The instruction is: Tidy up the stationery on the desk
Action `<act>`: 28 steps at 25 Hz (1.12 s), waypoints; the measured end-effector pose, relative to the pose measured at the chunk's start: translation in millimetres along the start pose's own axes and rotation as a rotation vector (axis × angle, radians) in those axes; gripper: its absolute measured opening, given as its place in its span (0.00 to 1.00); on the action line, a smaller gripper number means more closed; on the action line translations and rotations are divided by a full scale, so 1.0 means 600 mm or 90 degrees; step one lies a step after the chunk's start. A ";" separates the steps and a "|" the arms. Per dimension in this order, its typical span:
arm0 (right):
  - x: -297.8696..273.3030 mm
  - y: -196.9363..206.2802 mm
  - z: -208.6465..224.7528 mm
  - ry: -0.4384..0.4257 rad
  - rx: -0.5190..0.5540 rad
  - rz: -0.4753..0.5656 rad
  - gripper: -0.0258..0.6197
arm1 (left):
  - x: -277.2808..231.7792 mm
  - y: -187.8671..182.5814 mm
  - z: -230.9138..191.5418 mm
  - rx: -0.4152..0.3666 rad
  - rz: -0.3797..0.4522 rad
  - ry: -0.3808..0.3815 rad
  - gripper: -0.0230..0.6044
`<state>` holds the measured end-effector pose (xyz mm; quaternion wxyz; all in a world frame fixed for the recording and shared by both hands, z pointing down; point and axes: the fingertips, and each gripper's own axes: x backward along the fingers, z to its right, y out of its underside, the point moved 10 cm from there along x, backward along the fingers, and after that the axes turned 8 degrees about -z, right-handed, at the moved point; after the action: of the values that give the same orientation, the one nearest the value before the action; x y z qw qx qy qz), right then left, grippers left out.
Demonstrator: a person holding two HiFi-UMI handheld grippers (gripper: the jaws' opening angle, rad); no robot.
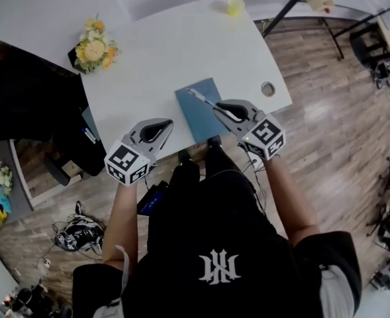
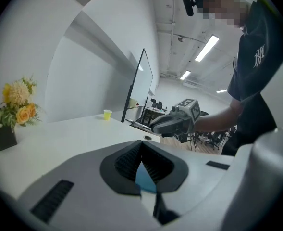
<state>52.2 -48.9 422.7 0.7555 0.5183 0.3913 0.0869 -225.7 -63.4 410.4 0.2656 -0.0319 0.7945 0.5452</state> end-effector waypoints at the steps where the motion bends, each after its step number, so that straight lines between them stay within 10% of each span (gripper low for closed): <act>1: -0.012 0.012 -0.002 0.003 -0.004 -0.012 0.15 | 0.000 0.009 -0.005 0.005 -0.003 0.004 0.04; 28: -0.122 0.163 0.022 0.040 0.034 -0.185 0.15 | -0.033 0.141 -0.033 0.057 -0.067 0.064 0.04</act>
<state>38.4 -54.0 544.8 0.7332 0.4735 0.4879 -0.0173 -245.3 -51.1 496.5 0.2548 -0.0888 0.8276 0.4922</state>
